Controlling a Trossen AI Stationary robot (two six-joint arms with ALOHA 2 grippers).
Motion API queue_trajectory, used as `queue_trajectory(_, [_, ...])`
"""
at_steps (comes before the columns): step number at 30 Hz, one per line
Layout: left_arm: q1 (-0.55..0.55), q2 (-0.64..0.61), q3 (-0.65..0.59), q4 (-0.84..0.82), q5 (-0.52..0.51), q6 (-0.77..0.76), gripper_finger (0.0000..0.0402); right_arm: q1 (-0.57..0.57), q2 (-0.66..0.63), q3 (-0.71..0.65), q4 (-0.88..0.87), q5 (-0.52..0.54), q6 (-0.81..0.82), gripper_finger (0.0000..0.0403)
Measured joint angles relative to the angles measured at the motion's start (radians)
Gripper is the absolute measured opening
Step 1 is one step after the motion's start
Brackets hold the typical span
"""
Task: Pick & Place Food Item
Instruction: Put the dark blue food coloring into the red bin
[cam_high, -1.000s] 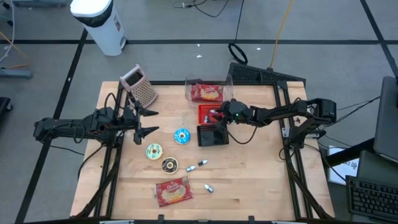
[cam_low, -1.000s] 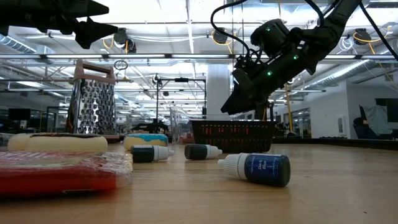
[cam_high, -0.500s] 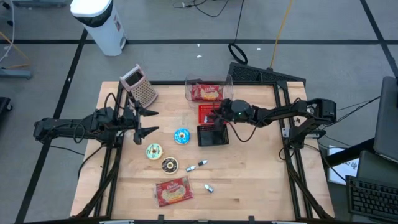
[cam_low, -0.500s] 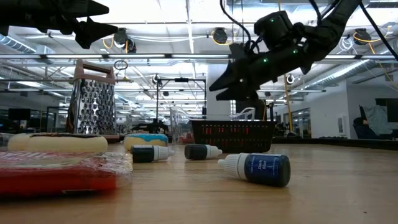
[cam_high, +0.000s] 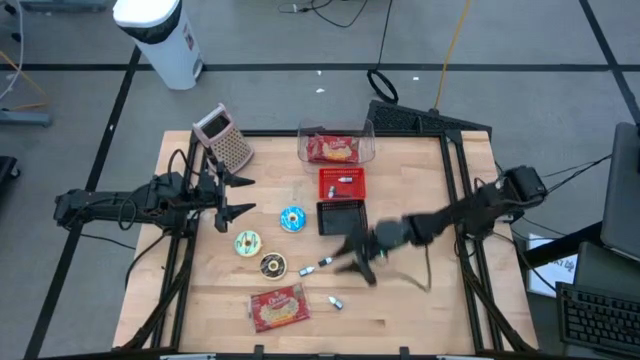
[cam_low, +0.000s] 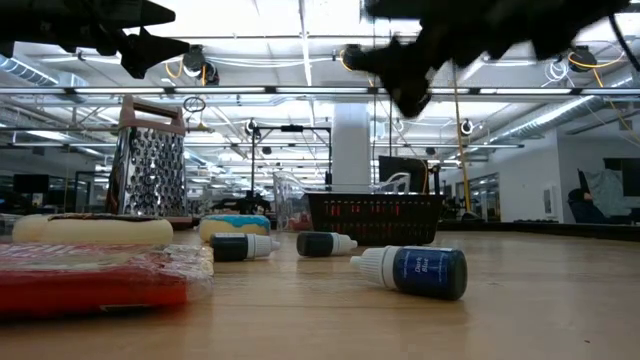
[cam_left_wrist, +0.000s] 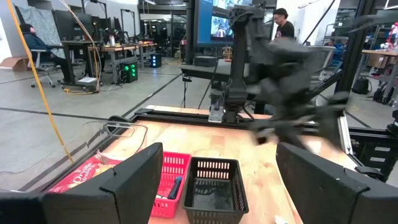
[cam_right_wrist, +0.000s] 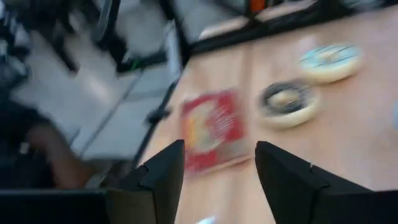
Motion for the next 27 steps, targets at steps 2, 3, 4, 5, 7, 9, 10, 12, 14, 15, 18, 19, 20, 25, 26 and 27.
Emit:
queue_trajectory(2, [0.0, 0.0, 0.0, 0.0, 0.0, 0.0, 0.031, 0.105, 0.0, 0.087, -0.189, 0.118, -0.008, 0.02])
queue_trajectory(3, [0.0, 0.0, 0.0, 0.0, 0.0, 0.0, 0.031, 0.152, 0.007, 0.136, -0.295, 0.197, -0.01, 0.0204])
queue_trajectory(4, [0.0, 0.0, 0.0, 0.0, 0.0, 0.0, 0.031, 0.193, 0.024, 0.189, -0.391, 0.278, 0.001, 0.0209])
queue_trajectory(5, [0.0, 0.0, 0.0, 0.0, 0.0, 0.0, 0.031, 0.227, 0.046, 0.24, -0.471, 0.351, 0.018, 0.0213])
queue_trajectory(7, [0.0, 0.0, 0.0, 0.0, 0.0, 0.0, 0.031, 0.284, 0.094, 0.326, -0.602, 0.456, 0.064, 0.0218])
queue_trajectory(9, [0.0, 0.0, 0.0, 0.0, 0.0, 0.0, 0.031, 0.315, 0.153, 0.402, -0.643, 0.495, 0.1, 0.0219])
queue_trajectory(10, [0.0, 0.0, 0.0, 0.0, 0.0, 0.0, 0.031, 0.324, 0.184, 0.43, -0.65, 0.498, 0.109, 0.0219])
queue_trajectory(12, [0.0, 0.0, 0.0, 0.0, 0.0, 0.0, 0.031, 0.332, 0.249, 0.466, -0.658, 0.495, 0.113, 0.0218])
queue_trajectory(14, [0.0, 0.0, 0.0, 0.0, 0.0, 0.0, 0.031, 0.329, 0.312, 0.489, -0.66, 0.494, 0.116, 0.0216])
queue_trajectory(15, [0.0, 0.0, 0.0, 0.0, 0.0, 0.0, 0.031, 0.324, 0.339, 0.497, -0.66, 0.495, 0.124, 0.0215])
queue_trajectory(18, [0.0, 0.0, 0.0, 0.0, 0.0, 0.0, 0.031, 0.311, 0.397, 0.502, -0.64, 0.483, 0.17, 0.0213])
queue_trajectory(19, [0.0, 0.0, 0.0, 0.0, 0.0, 0.0, 0.031, 0.306, 0.414, 0.503, -0.634, 0.469, 0.189, 0.0213])
queue_trajectory(20, [0.0, 0.0, 0.0, 0.0, 0.0, 0.0, 0.031, 0.301, 0.429, 0.504, -0.632, 0.453, 0.208, 0.0213])
queue_trajectory(25, [0.0, 0.0, 0.0, 0.0, 0.0, 0.0, 0.031, 0.288, 0.491, 0.503, -0.645, 0.392, 0.271, 0.0212])
queue_trajectory(26, [0.0, 0.0, 0.0, 0.0, 0.0, 0.0, 0.031, 0.288, 0.497, 0.503, -0.647, 0.395, 0.273, 0.0212])
queue_trajectory(27, [0.0, 0.0, 0.0, 0.0, 0.0, 0.0, 0.031, 0.288, 0.504, 0.504, -0.645, 0.395, 0.273, 0.0212])
